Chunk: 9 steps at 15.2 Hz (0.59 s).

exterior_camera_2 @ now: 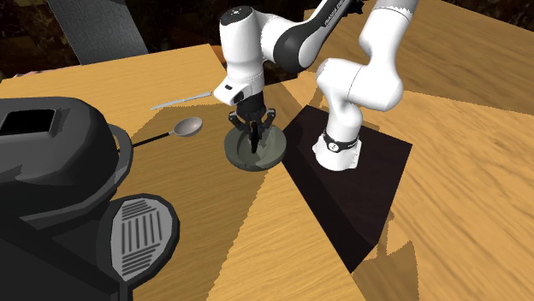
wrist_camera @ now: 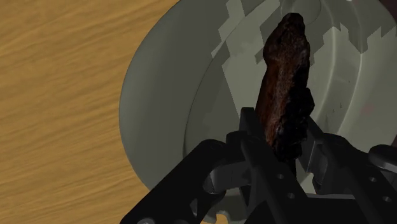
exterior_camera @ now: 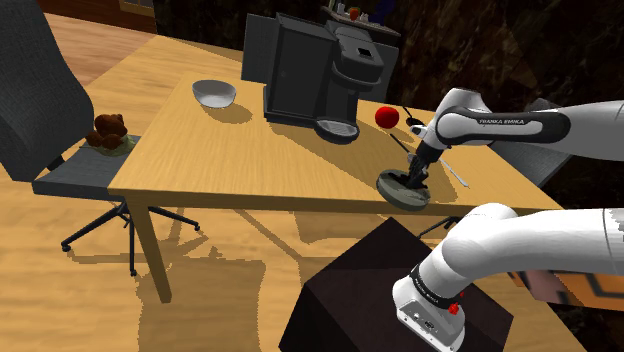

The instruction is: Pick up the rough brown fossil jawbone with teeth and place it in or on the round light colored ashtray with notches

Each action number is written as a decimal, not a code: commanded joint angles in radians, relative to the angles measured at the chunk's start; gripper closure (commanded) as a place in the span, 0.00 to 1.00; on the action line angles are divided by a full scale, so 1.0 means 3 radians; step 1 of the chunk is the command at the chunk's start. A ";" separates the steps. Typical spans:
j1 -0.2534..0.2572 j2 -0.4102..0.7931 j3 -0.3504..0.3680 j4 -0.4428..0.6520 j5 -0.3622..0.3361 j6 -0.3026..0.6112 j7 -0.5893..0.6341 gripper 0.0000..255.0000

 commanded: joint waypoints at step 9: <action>0.0007 -0.0103 0.0097 0.0165 0.0072 -0.0265 -0.0006 0.00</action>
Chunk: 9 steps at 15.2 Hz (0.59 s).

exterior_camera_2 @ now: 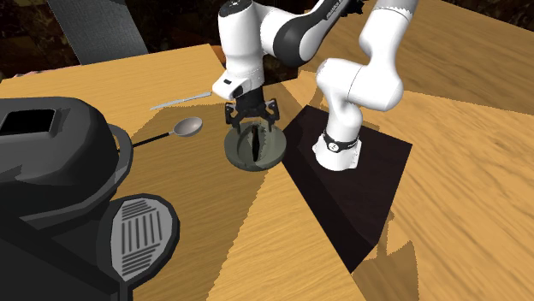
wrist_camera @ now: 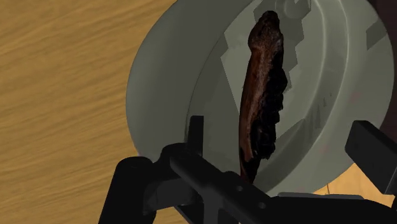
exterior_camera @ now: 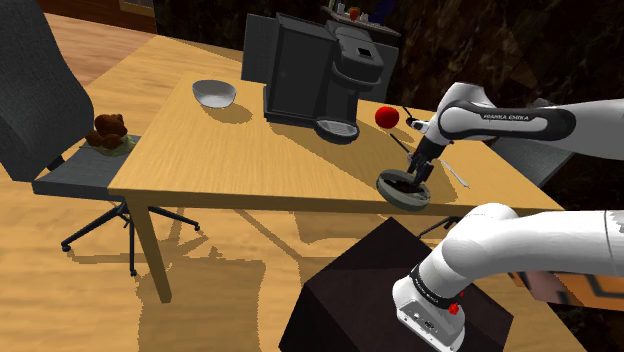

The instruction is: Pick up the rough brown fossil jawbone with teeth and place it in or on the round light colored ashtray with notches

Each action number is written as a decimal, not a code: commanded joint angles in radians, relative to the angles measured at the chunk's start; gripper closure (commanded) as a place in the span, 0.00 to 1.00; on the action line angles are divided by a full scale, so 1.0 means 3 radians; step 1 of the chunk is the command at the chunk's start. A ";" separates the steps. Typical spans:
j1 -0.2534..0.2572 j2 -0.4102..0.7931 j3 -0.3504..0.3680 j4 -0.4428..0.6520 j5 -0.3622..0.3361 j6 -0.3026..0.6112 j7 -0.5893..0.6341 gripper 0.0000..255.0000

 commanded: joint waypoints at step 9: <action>0.0007 -0.0101 0.0105 0.0229 0.0084 -0.0329 -0.0024 0.00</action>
